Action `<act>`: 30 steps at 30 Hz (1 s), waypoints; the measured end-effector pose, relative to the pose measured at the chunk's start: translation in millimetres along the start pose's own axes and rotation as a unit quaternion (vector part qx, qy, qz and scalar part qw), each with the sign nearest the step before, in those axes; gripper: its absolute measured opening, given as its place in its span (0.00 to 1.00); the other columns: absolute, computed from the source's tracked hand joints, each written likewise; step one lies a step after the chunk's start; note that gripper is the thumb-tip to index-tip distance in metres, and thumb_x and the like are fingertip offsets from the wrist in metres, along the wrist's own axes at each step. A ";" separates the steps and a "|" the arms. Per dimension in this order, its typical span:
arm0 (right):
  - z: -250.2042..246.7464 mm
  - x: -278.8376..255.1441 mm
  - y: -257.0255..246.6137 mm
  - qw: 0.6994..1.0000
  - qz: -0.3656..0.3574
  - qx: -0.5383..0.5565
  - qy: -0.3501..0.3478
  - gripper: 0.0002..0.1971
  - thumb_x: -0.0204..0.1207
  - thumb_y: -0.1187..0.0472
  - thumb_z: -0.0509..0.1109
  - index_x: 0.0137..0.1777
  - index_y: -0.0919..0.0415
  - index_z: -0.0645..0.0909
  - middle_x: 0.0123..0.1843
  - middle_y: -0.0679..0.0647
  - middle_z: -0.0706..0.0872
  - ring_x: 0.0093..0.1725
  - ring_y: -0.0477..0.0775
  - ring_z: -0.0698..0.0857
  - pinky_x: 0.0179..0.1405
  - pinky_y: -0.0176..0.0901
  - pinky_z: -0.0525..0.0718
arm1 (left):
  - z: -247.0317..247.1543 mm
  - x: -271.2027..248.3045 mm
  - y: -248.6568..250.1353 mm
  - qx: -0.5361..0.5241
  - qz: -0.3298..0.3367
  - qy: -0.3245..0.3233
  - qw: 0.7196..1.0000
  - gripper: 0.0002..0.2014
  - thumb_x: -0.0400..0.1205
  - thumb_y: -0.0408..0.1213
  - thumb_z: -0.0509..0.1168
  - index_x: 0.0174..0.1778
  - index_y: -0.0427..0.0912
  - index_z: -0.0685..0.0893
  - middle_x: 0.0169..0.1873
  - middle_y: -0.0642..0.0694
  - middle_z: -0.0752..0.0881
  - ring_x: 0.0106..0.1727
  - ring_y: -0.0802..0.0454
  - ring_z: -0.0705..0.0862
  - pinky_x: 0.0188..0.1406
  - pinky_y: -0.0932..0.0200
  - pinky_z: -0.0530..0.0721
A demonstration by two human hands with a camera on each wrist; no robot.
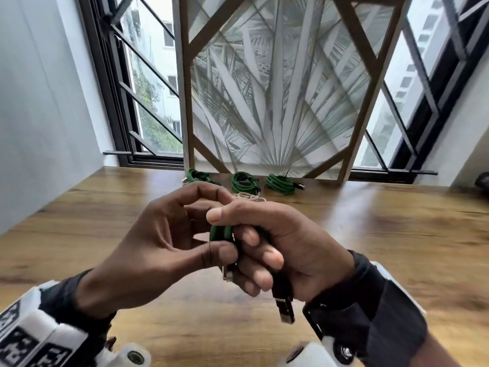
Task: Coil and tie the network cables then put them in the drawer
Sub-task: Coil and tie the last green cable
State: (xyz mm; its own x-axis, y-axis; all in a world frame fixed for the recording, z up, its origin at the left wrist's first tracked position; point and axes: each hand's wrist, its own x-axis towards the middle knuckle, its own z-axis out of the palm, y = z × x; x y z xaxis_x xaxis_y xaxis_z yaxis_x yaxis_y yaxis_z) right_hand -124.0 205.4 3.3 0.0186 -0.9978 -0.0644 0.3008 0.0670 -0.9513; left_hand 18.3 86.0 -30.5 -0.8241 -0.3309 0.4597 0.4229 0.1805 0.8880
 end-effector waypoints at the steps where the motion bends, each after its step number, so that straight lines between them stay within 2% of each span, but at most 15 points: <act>1: 1.5 -0.8 0.1 1.000 -0.009 -0.008 0.015 0.25 0.81 0.62 0.73 0.22 0.57 0.72 0.11 0.50 0.70 0.11 0.48 0.77 0.18 0.37 0.75 | 0.0 0.4 0.1 0.008 0.011 0.011 1.000 0.24 0.75 0.32 0.83 0.65 0.34 0.82 0.46 0.33 0.92 0.48 0.34 0.93 0.43 0.43 0.92; 4: 6.8 -2.6 1.7 0.996 -0.053 -0.035 0.064 0.25 0.79 0.65 0.73 0.19 0.59 0.73 0.11 0.52 0.70 0.11 0.50 0.77 0.21 0.40 0.72 | 2.7 1.3 1.4 0.023 0.029 0.049 0.998 0.25 0.72 0.39 0.86 0.62 0.37 0.87 0.45 0.37 0.93 0.47 0.40 0.93 0.44 0.43 0.93; 6: 10.0 -3.1 4.0 0.991 -0.088 -0.051 0.083 0.26 0.79 0.67 0.72 0.18 0.59 0.74 0.12 0.52 0.70 0.10 0.51 0.75 0.19 0.37 0.74 | 4.2 1.3 1.4 0.028 0.035 0.066 0.997 0.25 0.70 0.41 0.87 0.61 0.38 0.89 0.45 0.35 0.93 0.45 0.40 0.93 0.44 0.41 0.94; 9: 10.1 -2.6 8.3 0.982 -0.124 -0.078 0.120 0.25 0.79 0.68 0.74 0.18 0.61 0.75 0.13 0.52 0.70 0.10 0.50 0.70 0.19 0.41 0.72 | 6.4 0.9 0.6 0.032 0.043 0.067 0.996 0.24 0.69 0.39 0.87 0.59 0.39 0.90 0.44 0.32 0.93 0.42 0.37 0.94 0.42 0.42 0.94; 12: 4.6 -3.4 8.1 0.960 -0.165 -0.153 0.165 0.15 0.74 0.64 0.81 0.30 0.69 0.83 0.20 0.55 0.74 0.17 0.50 0.70 0.18 0.40 0.71 | 6.8 0.5 3.3 0.073 0.055 0.095 0.991 0.21 0.66 0.37 0.87 0.55 0.42 0.94 0.48 0.34 0.93 0.45 0.34 0.94 0.41 0.43 0.94; 16: 0.9 0.2 9.7 0.965 -0.163 -0.156 0.135 0.08 0.76 0.58 0.80 0.43 0.63 0.89 0.31 0.52 0.80 0.26 0.45 0.74 0.23 0.34 0.73 | 1.8 0.7 5.2 0.098 0.055 0.110 0.988 0.20 0.65 0.40 0.87 0.52 0.46 0.94 0.47 0.34 0.93 0.46 0.27 0.91 0.39 0.44 0.94; 18: -1.2 3.1 11.0 0.968 -0.156 -0.165 0.110 0.05 0.80 0.57 0.78 0.46 0.58 0.88 0.33 0.47 0.83 0.31 0.43 0.77 0.28 0.33 0.75 | -1.2 0.3 6.5 0.112 0.050 0.126 0.984 0.19 0.64 0.43 0.86 0.49 0.47 0.93 0.45 0.35 0.91 0.45 0.26 0.90 0.38 0.41 0.95; 19: -3.5 4.2 11.0 0.970 -0.155 -0.158 0.096 0.06 0.83 0.58 0.76 0.44 0.56 0.87 0.32 0.46 0.82 0.31 0.43 0.76 0.30 0.33 0.76 | -2.3 0.7 7.9 0.124 0.047 0.131 0.982 0.19 0.63 0.44 0.86 0.48 0.48 0.92 0.44 0.36 0.90 0.42 0.29 0.89 0.37 0.39 0.95; 21: -7.9 5.6 10.8 0.979 -0.152 -0.120 0.071 0.07 0.84 0.61 0.71 0.43 0.56 0.85 0.31 0.46 0.78 0.31 0.43 0.74 0.31 0.33 0.76 | -3.9 1.1 10.9 0.145 0.034 0.136 0.980 0.18 0.63 0.43 0.87 0.46 0.50 0.92 0.41 0.39 0.89 0.35 0.40 0.87 0.36 0.37 0.95; 23: -10.5 7.9 13.1 0.975 -0.163 -0.135 0.071 0.06 0.86 0.62 0.69 0.46 0.58 0.84 0.33 0.46 0.79 0.32 0.44 0.74 0.32 0.33 0.78 | -5.1 0.7 12.5 0.162 0.021 0.138 0.977 0.17 0.64 0.40 0.88 0.44 0.51 0.91 0.40 0.43 0.87 0.32 0.50 0.85 0.35 0.39 0.93; 26: -11.9 13.6 20.5 0.958 -0.188 -0.194 0.092 0.09 0.84 0.57 0.70 0.53 0.63 0.85 0.36 0.47 0.81 0.35 0.45 0.77 0.35 0.37 0.80 | -5.6 0.1 12.9 0.191 0.016 0.143 0.971 0.17 0.64 0.43 0.86 0.46 0.52 0.90 0.40 0.47 0.85 0.30 0.52 0.82 0.33 0.41 0.91; 28: -12.3 16.2 22.2 0.949 -0.201 -0.220 0.101 0.13 0.83 0.54 0.71 0.57 0.65 0.86 0.37 0.53 0.82 0.37 0.48 0.80 0.38 0.42 0.82 | -4.4 0.4 12.8 0.201 0.013 0.160 0.966 0.16 0.65 0.40 0.84 0.46 0.51 0.89 0.38 0.47 0.84 0.29 0.50 0.79 0.31 0.38 0.90; 30: -12.2 17.2 22.1 0.939 -0.213 -0.249 0.107 0.12 0.85 0.54 0.72 0.57 0.64 0.86 0.40 0.56 0.86 0.40 0.50 0.83 0.40 0.45 0.85 | -2.5 0.8 12.5 0.214 0.007 0.169 0.962 0.14 0.68 0.36 0.82 0.45 0.52 0.87 0.36 0.48 0.83 0.28 0.51 0.78 0.28 0.38 0.89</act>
State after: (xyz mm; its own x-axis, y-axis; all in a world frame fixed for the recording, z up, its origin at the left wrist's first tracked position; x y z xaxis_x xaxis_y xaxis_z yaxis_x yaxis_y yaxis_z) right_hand -128.7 189.7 -22.5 -0.2100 -0.9148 0.3451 -0.2462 -0.2921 -0.9242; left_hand 23.8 85.6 -19.0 -0.6198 -0.5943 0.5126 0.1792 0.5287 0.8297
